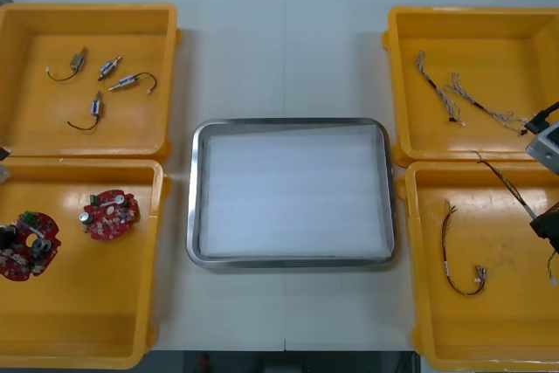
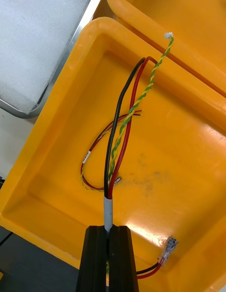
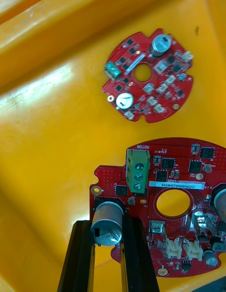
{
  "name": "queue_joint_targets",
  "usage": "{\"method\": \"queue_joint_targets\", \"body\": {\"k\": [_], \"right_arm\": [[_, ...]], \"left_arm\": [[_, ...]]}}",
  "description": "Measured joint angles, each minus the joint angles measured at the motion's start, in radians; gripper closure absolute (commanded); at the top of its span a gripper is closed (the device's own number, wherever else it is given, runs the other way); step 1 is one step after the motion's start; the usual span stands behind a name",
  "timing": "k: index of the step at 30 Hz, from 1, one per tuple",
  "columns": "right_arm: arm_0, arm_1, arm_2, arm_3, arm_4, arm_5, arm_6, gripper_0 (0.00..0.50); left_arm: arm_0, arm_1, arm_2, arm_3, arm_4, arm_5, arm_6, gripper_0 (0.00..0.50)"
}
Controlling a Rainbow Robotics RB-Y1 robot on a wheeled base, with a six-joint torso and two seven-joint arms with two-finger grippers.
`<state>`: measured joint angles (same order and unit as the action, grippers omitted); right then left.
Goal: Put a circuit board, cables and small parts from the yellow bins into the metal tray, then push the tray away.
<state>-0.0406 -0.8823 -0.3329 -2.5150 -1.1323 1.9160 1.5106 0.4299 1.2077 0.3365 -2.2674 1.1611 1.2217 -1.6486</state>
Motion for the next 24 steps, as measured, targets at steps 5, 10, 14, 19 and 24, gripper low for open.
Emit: {"method": "queue_joint_targets", "body": {"k": [5,10,14,19,24], "right_arm": [[0.0,0.0,0.0,0.0,0.0,0.0,0.0,0.5],[0.0,0.0,0.0,0.0,0.0,0.0,0.0,0.5],[0.0,0.0,0.0,0.0,0.0,0.0,0.0,0.5],[0.0,0.0,0.0,0.0,0.0,0.0,0.0,0.5],[0.0,0.0,0.0,-0.001,0.0,0.0,0.0,0.5]], "left_arm": [[-0.04,0.009,0.0,-0.052,0.001,0.04,0.035,0.5],[-0.096,0.024,-0.018,-0.097,0.001,0.053,0.23,0.5],[-0.151,0.038,-0.059,-0.123,0.001,0.062,0.443,0.5],[-0.249,0.045,-0.121,-0.15,0.001,0.121,0.529,0.5],[-0.351,0.047,-0.188,-0.17,0.001,0.164,0.53,0.5]]}}
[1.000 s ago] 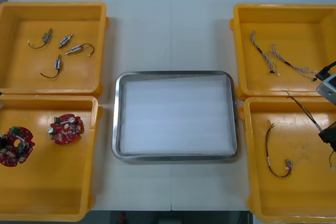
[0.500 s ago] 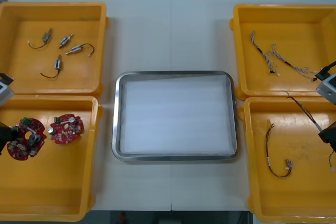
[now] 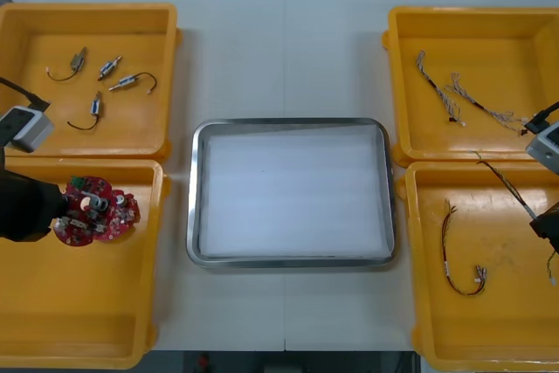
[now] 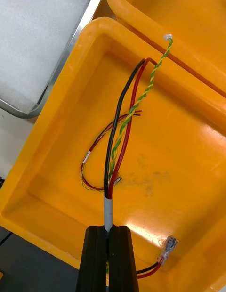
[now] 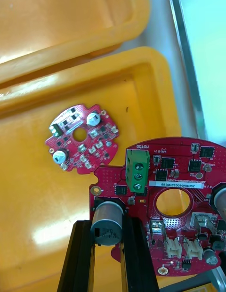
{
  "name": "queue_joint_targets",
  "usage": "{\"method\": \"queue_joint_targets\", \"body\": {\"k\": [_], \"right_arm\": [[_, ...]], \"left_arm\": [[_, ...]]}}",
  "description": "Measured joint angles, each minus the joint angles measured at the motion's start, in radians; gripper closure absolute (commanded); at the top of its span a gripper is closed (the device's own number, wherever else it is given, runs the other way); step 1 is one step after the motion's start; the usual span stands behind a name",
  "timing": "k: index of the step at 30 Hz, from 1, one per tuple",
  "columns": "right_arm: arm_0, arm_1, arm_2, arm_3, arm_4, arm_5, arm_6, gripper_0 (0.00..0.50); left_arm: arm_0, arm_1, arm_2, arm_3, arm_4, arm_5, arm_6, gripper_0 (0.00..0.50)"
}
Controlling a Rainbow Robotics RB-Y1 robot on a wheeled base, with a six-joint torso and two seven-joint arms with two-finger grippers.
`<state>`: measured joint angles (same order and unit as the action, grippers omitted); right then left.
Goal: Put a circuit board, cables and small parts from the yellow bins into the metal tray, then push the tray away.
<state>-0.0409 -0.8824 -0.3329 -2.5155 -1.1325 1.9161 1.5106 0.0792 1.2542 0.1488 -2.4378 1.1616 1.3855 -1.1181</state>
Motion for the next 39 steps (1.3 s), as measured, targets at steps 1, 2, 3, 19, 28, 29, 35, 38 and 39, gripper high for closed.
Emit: {"method": "queue_joint_targets", "body": {"k": [1,2,3,19,28,29,35,38,39], "right_arm": [[0.0,0.0,0.0,0.0,0.0,0.0,0.0,0.5],[0.0,0.0,0.0,0.0,0.0,0.0,0.0,0.5],[0.0,0.0,0.0,0.0,0.0,0.0,0.0,0.5],[0.0,0.0,0.0,0.0,0.0,0.0,0.0,0.5],[0.0,0.0,0.0,0.0,0.0,0.0,0.0,0.5],[0.0,0.0,0.0,0.0,0.0,0.0,0.0,0.5],[0.0,0.0,0.0,0.0,0.0,0.0,0.0,0.5],[0.0,0.0,0.0,0.0,0.0,0.0,0.0,0.5],[0.0,0.0,0.0,0.0,0.0,0.0,0.0,0.5]], "left_arm": [[-0.017,0.0,-0.011,-0.003,0.0,0.008,0.001,0.5],[-0.034,0.0,-0.023,-0.007,-0.001,0.016,0.003,0.5],[-0.051,0.0,-0.035,-0.01,-0.004,0.024,0.009,0.5],[-0.261,-0.082,-0.235,-0.077,-0.164,0.209,0.385,0.5],[-0.378,-0.204,-0.417,-0.083,-0.333,0.322,0.405,0.5],[-0.392,-0.221,-0.439,-0.083,-0.356,0.334,0.421,0.5],[-0.463,-0.304,-0.538,-0.064,-0.404,0.361,0.635,0.5],[-0.491,-0.342,-0.564,-0.037,-0.412,0.368,0.709,0.5],[-0.5,-0.355,-0.57,-0.025,-0.416,0.372,0.71,0.5]]}}
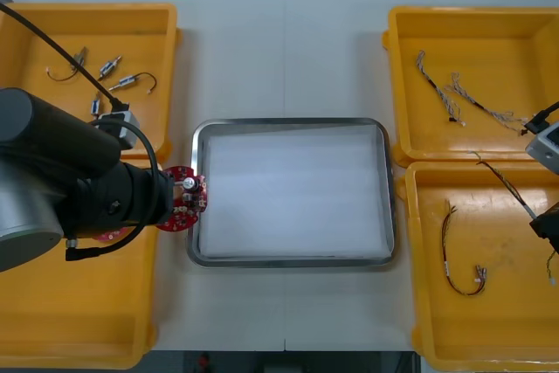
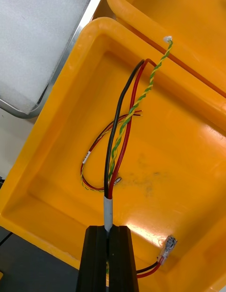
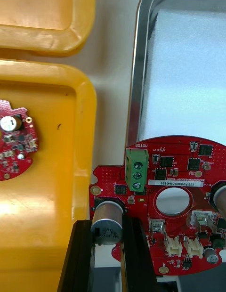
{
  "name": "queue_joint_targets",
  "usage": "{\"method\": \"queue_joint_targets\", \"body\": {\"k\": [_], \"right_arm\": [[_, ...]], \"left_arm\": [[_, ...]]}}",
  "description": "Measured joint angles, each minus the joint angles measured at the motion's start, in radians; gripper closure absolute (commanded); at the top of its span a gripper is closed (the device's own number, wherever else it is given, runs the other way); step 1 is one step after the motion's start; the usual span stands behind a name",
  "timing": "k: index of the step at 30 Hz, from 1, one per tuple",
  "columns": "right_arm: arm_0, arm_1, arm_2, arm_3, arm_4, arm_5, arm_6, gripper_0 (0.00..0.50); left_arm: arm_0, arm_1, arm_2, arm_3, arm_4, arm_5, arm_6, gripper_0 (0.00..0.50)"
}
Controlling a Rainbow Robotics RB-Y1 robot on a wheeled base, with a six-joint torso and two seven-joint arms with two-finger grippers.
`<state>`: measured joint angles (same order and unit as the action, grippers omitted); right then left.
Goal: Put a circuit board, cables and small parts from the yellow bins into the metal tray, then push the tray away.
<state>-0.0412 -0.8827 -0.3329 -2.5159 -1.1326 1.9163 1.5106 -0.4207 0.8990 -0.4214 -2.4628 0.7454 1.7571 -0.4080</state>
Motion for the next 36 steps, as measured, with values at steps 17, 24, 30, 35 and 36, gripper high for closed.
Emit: {"method": "queue_joint_targets", "body": {"k": [17,24,30,35,36], "right_arm": [[0.0,0.0,0.0,0.0,0.0,0.0,0.0,0.5],[0.0,0.0,0.0,0.0,0.0,0.0,0.0,0.5],[0.0,0.0,0.0,0.0,0.0,0.0,0.0,0.5],[0.0,0.0,0.0,0.0,0.0,0.0,0.0,0.5],[0.0,0.0,0.0,0.0,0.0,0.0,0.0,0.5]], "left_arm": [[-0.115,-0.181,-0.205,0.172,-0.181,0.01,-0.01,0.5],[-0.115,-0.242,-0.251,0.209,-0.248,0.011,-0.01,0.5],[-0.115,-0.278,-0.273,0.264,-0.287,0.01,-0.01,0.5],[-0.115,-0.287,-0.31,0.299,-0.317,0.0,-0.01,0.5],[-0.115,-0.287,-0.315,0.303,-0.317,-0.002,-0.01,0.5]]}}
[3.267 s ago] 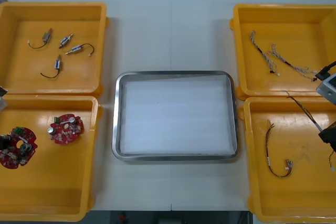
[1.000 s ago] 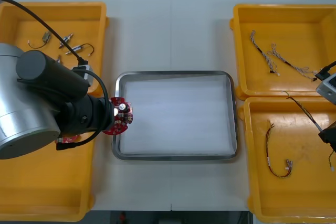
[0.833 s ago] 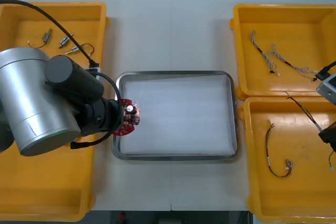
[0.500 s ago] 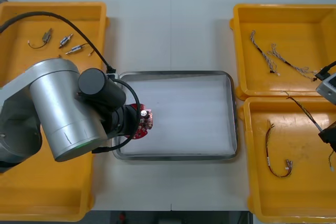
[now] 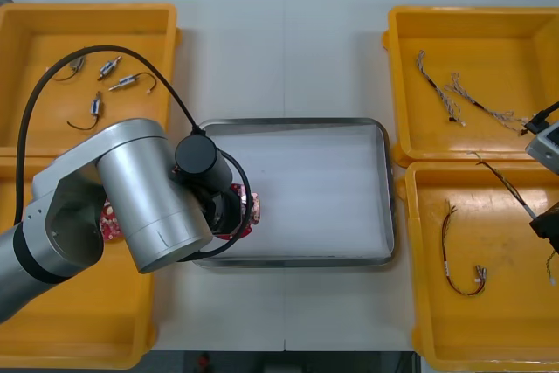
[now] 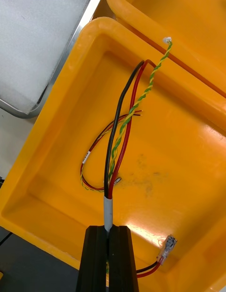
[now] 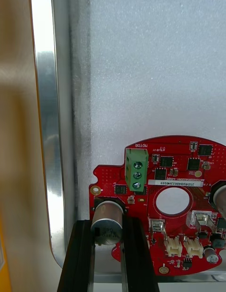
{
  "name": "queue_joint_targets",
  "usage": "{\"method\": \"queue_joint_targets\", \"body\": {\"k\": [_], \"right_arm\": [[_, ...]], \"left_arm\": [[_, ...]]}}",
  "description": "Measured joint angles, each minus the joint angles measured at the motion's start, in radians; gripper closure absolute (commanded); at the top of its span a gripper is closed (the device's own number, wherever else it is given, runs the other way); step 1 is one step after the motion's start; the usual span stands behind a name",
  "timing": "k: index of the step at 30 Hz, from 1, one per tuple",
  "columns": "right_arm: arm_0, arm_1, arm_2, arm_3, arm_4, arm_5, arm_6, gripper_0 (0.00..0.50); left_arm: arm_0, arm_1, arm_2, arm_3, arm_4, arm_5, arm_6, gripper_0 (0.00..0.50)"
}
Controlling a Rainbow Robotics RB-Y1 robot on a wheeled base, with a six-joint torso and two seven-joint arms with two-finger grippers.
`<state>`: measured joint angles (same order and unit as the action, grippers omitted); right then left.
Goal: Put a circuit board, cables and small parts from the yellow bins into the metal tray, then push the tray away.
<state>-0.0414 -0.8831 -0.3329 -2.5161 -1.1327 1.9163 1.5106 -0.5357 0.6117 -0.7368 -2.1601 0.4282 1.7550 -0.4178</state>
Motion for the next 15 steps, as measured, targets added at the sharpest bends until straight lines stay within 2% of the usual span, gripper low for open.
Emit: {"method": "queue_joint_targets", "body": {"k": [15], "right_arm": [[0.0,0.0,0.0,0.0,0.0,0.0,0.0,0.5]], "left_arm": [[0.0,0.0,-0.043,0.002,-0.005,-0.009,0.0,0.5]]}}
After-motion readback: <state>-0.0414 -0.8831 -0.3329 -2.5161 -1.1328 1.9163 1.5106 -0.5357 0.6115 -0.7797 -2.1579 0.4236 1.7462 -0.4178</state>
